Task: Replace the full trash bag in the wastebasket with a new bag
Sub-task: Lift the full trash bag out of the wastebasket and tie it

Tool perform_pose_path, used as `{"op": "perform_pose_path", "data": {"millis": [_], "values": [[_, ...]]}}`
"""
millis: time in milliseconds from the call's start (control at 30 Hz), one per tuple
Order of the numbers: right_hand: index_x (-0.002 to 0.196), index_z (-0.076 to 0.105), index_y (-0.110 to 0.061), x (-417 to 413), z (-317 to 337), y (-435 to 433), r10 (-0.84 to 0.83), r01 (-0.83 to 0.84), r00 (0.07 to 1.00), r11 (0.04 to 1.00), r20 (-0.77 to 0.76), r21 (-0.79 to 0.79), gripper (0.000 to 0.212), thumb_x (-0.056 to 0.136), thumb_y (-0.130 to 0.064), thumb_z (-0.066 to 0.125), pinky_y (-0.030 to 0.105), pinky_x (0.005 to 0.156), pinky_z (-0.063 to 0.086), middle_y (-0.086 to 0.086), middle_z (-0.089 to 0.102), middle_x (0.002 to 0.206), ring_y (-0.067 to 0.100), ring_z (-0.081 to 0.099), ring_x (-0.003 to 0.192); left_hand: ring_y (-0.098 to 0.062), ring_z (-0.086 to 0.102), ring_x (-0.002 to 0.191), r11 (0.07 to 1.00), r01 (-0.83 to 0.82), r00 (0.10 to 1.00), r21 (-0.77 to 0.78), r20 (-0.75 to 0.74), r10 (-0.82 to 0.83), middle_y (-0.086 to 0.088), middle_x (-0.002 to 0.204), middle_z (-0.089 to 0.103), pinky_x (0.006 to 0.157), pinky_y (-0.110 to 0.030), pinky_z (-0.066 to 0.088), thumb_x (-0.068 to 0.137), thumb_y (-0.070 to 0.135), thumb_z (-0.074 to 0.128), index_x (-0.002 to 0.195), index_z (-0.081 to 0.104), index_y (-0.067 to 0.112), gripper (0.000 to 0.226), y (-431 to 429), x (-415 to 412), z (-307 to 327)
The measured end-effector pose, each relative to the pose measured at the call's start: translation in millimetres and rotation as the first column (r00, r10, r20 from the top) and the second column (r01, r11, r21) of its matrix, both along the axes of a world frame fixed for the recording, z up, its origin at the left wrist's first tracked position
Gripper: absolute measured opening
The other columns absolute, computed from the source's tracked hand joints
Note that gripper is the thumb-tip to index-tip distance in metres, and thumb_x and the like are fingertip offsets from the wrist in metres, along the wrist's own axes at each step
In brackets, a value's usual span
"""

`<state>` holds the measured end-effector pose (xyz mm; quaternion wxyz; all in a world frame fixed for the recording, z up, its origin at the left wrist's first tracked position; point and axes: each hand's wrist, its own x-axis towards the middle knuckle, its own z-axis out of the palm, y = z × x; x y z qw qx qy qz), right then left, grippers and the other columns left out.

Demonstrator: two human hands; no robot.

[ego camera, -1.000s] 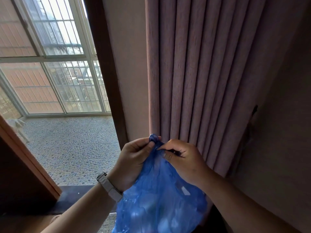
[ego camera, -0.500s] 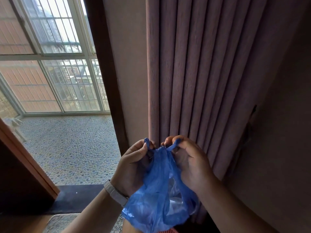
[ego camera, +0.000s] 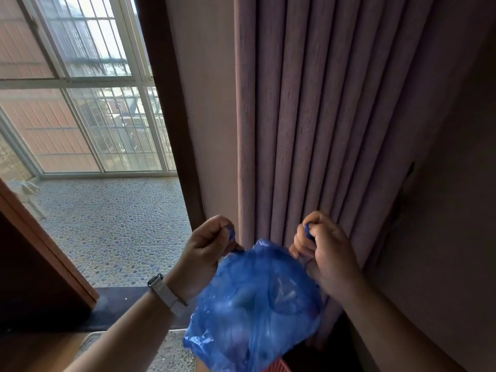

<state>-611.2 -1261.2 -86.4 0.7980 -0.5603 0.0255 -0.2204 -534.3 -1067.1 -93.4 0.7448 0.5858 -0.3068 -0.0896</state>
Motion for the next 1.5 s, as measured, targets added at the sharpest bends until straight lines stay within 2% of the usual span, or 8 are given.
{"op": "perform_pose_path", "data": {"millis": [367, 567, 667, 733, 833, 1067, 1167, 1500], "values": [[0.066, 0.047, -0.022, 10, -26, -56, -0.147, -0.008, 0.979, 0.659, -0.139, -0.752, 0.017, 0.081, -0.023, 0.041, 0.037, 0.05, 0.041, -0.001, 0.046, 0.052, 0.014, 0.044, 0.048, -0.003, 0.05, 0.059, 0.915, -0.253, 0.96, 0.316, 0.196, 0.198, 0.01, 0.063, 0.057, 0.061, -0.02, 0.048, 0.083, 0.013, 0.047, 0.071, 0.063, 0.03, 0.026, 51, 39, -22], [0.071, 0.054, -0.016, 12, -14, -37, 0.009, -0.085, 0.994, 0.692, -0.11, -0.717, 0.018, 0.085, -0.027, 0.051, 0.031, 0.051, 0.036, -0.004, 0.048, 0.054, 0.01, 0.042, 0.051, -0.021, 0.059, 0.073, 0.881, -0.353, 0.932, 0.315, 0.198, 0.303, 0.001, 0.071, 0.064, 0.078, -0.045, 0.049, 0.08, 0.03, 0.062, 0.077, 0.062, 0.023, 0.008, 50, 44, -24], [0.072, 0.055, -0.016, 15, -6, -17, 0.133, -0.167, 0.986, 0.706, -0.103, -0.689, 0.018, 0.09, -0.019, 0.057, 0.02, 0.053, 0.035, -0.011, 0.049, 0.057, 0.001, 0.042, 0.055, -0.014, 0.055, 0.066, 0.848, -0.396, 0.914, 0.352, 0.241, 0.327, -0.001, 0.066, 0.061, 0.068, -0.032, 0.046, 0.075, 0.041, 0.059, 0.074, 0.059, 0.022, 0.019, 35, 38, -23], [0.076, 0.057, -0.014, 18, -2, -5, 0.21, -0.22, 0.973, 0.731, -0.093, -0.646, 0.014, 0.088, -0.021, 0.058, 0.022, 0.06, 0.039, -0.009, 0.053, 0.065, 0.005, 0.048, 0.063, -0.011, 0.054, 0.063, 0.882, -0.346, 0.936, 0.319, 0.181, 0.302, 0.002, 0.064, 0.062, 0.063, -0.025, 0.045, 0.074, 0.025, 0.058, 0.072, 0.061, 0.023, 0.005, 20, 30, -16], [0.083, 0.059, -0.015, 21, 4, 9, 0.294, -0.289, 0.95, 0.706, -0.104, -0.646, 0.007, 0.089, -0.018, 0.059, 0.023, 0.066, 0.045, -0.005, 0.058, 0.073, 0.006, 0.054, 0.071, -0.004, 0.053, 0.057, 0.932, -0.251, 0.967, 0.26, 0.102, 0.232, 0.005, 0.059, 0.062, 0.058, -0.014, 0.044, 0.078, -0.018, 0.045, 0.074, 0.06, 0.009, 0.03, -3, 14, -5], [0.084, 0.064, -0.03, 25, 9, 19, 0.212, -0.154, 0.977, 0.744, 0.011, -0.65, 0.02, 0.085, -0.011, 0.059, 0.036, 0.076, 0.054, 0.001, 0.068, 0.084, 0.02, 0.066, 0.081, -0.015, 0.053, 0.064, 1.0, -0.002, 0.999, 0.023, -0.054, 0.003, -0.006, 0.071, 0.061, 0.059, -0.021, 0.046, 0.068, 0.015, 0.068, 0.077, 0.069, 0.019, 0.01, -19, -3, 8], [0.085, 0.062, -0.024, 23, 10, 12, 0.145, -0.078, 0.988, 0.786, 0.06, -0.613, 0.013, 0.088, -0.011, 0.064, 0.027, 0.067, 0.051, -0.001, 0.066, 0.079, 0.013, 0.062, 0.073, -0.012, 0.056, 0.064, 0.999, 0.019, 0.995, -0.042, -0.1, -0.023, -0.004, 0.071, 0.063, 0.059, -0.019, 0.047, 0.072, 0.003, 0.067, 0.082, 0.067, 0.01, 0.012, -23, -7, 11], [0.093, 0.067, -0.016, 14, 14, -12, 0.12, -0.081, 0.992, 0.845, 0.039, -0.529, 0.006, 0.089, -0.011, 0.065, 0.03, 0.071, 0.056, 0.002, 0.071, 0.082, 0.015, 0.069, 0.078, -0.014, 0.065, 0.08, 0.989, -0.114, 0.993, 0.098, 0.037, 0.11, -0.006, 0.086, 0.072, 0.072, -0.023, 0.051, 0.082, 0.01, 0.069, 0.1, 0.069, 0.008, 0.018, -59, -26, 11]]}}
